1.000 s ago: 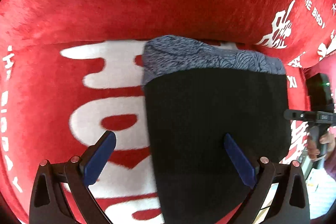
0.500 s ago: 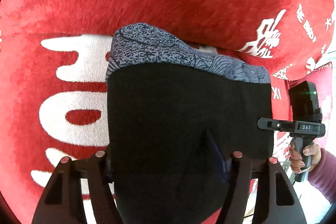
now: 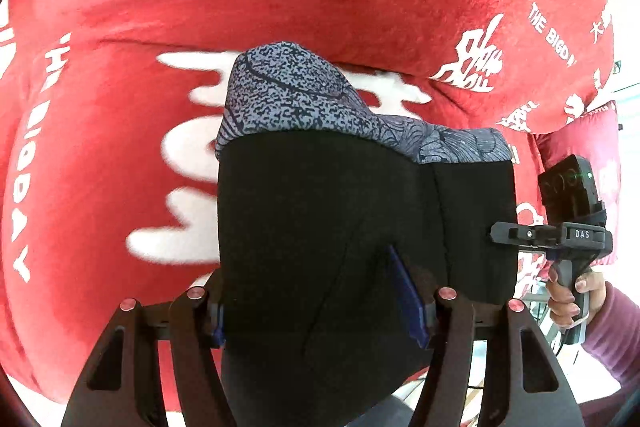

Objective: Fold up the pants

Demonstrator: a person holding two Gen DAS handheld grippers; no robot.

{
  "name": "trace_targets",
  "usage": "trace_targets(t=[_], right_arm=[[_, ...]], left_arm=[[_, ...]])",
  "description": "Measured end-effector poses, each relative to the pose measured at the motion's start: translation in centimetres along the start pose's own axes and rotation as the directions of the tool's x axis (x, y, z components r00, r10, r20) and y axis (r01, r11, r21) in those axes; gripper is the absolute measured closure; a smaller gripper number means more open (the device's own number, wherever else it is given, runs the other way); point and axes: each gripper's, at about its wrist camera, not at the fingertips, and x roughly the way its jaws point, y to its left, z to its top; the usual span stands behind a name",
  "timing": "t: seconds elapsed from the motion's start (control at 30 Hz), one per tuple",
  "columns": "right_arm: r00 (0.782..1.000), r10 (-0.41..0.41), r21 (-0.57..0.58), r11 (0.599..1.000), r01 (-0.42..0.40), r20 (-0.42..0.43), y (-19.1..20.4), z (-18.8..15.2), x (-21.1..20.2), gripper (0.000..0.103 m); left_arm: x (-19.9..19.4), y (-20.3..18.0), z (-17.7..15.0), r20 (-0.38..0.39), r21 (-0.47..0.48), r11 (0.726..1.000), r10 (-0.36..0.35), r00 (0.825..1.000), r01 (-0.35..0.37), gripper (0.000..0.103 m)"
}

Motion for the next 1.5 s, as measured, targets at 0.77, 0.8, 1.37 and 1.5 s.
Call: trace_targets(t=[0.77, 0.8, 1.37, 1.5], right_arm=[[0.939, -0.344, -0.143, 0.931, 0.337, -0.026, 2.7, -4.1, 8.3, 0.044], [0.934, -0.357, -0.136, 0.926, 0.351, -0.020, 2.9, -4.2, 8.2, 0.044], [0.874, -0.481, -0.076, 0.871, 0.485, 0.065, 7.9, -8.0, 5.6, 0.023], [0.849, -0.517, -0.087, 0.845, 0.527, 0.112, 10.0, -9.1, 4.9, 0.010]], left_arm=[[0.4, 8.9, -6.7, 0.043, -0.122, 0.962, 0.250, 0.967, -0.244, 0.006], [0.2, 8.6, -6.9, 0.036, -0.112, 0.958, 0.269, 0.963, -0.263, 0.006], [-3.9, 2.6, -9.2, -0.019, 0.019, 0.891, 0.454, 0.891, -0.454, 0.002], [-5.2, 0.9, -9.6, -0.027, 0.037, 0.894, 0.448, 0.893, -0.447, 0.000]])
